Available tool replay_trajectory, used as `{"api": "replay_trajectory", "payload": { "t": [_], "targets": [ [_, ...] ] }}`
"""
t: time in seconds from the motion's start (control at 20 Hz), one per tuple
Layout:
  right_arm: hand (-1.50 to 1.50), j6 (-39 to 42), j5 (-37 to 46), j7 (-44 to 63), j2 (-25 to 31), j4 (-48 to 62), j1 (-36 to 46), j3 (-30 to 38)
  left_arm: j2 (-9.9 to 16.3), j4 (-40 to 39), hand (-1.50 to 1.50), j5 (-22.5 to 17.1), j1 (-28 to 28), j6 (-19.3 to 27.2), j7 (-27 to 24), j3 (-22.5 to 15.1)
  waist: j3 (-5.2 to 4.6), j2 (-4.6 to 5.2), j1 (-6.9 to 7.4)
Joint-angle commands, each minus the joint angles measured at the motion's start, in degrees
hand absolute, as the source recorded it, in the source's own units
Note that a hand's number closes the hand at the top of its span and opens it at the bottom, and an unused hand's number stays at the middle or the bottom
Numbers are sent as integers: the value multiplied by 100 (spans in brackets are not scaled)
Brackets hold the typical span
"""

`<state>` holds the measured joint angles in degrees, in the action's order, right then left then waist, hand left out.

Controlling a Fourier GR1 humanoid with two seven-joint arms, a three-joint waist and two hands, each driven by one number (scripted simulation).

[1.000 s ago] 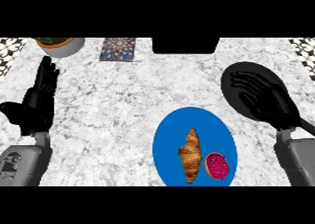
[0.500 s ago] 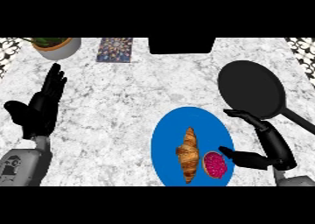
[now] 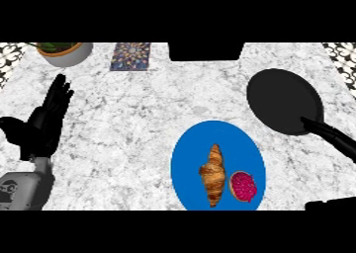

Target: Pick the croissant from the plate and place it in the pan

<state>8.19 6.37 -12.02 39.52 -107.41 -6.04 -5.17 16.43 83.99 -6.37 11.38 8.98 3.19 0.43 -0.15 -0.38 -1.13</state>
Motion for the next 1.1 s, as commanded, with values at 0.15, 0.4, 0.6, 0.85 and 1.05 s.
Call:
{"api": "replay_trajectory", "payload": {
  "t": [0.15,0.4,0.6,0.85,1.05],
  "targets": [
    [-150,843,-592,2576,611,-1356,944,284,-159,158,0,246,185,136,256,-217,4,27,144],
    [-150,876,107,3478,274,-1633,1726,-340,-323,124,0,288,10,100,17,-197,10,32,165],
    [-150,1132,35,4235,-446,-1439,2562,-904,-215,-239,0,184,285,-146,-51,59,10,41,158],
    [-150,1519,-365,4562,-827,-1647,2428,-1115,-210,-225,0,151,148,-279,-106,154,12,36,124],
    [-150,1390,589,4658,-1527,-1251,2632,-1751,-365,-439,0,267,334,-225,-219,171,12,41,129]
  ]
}}
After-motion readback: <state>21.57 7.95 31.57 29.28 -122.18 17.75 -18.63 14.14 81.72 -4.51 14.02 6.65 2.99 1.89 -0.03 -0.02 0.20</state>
